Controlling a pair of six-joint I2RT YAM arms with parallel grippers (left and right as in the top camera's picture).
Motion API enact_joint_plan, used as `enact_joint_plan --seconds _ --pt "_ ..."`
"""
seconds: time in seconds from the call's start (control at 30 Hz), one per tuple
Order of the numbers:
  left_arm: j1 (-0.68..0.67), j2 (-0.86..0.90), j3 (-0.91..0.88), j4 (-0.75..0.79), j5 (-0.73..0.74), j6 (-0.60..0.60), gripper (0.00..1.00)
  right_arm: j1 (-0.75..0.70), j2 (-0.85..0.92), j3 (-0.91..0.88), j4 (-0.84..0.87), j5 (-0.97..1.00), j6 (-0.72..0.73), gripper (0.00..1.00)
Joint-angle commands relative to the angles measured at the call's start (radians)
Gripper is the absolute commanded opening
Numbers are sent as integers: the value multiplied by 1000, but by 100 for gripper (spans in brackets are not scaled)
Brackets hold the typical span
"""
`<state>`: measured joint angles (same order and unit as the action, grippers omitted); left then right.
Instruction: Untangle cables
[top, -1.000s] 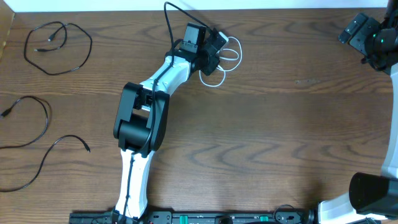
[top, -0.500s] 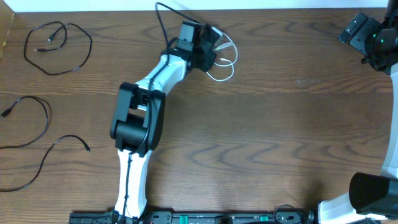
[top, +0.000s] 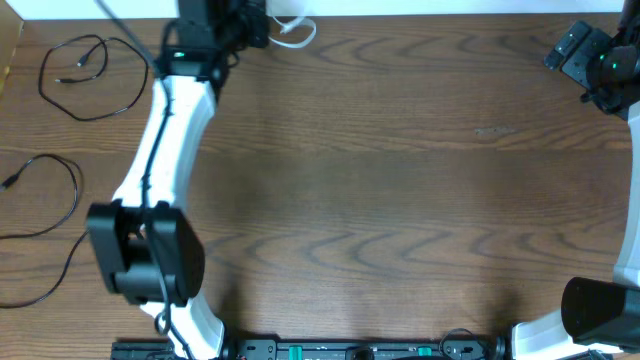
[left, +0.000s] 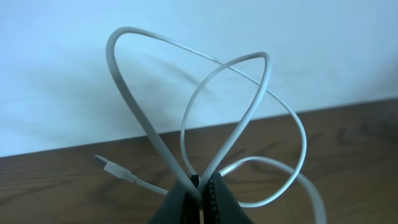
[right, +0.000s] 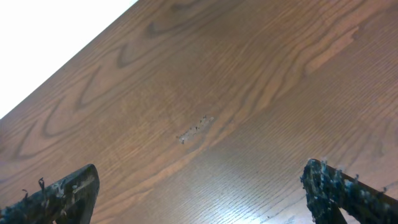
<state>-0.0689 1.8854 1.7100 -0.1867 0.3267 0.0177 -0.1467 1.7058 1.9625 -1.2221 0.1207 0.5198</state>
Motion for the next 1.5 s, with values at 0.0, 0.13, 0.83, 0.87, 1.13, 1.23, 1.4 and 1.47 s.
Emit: enact_joint_plan --seconds 0.0,0.13,0.83,0.87,1.13,1.23,1.4,1.47 --pt "43 -48 3 -47 -11 -39 7 -2 -2 5 -2 8 14 99" --pt "90 -71 3 -185 -179 -167 7 -2 -2 5 -2 8 14 99" --pt "285 74 -5 -578 -320 -469 8 -2 -2 5 -2 8 14 99" --pt "291 74 -5 -589 -320 -473 8 -2 -2 5 -2 8 14 99" --pt "292 90 -5 -719 -320 -555 8 -2 -2 5 -2 8 14 99" --pt "292 107 -5 -726 -312 -555 8 -2 -2 5 -2 8 14 99" --pt "292 136 -5 -737 -267 -554 54 -2 -2 5 -2 8 14 99" --pt "292 137 -5 -739 -267 -551 70 -2 -2 5 -2 8 14 99"
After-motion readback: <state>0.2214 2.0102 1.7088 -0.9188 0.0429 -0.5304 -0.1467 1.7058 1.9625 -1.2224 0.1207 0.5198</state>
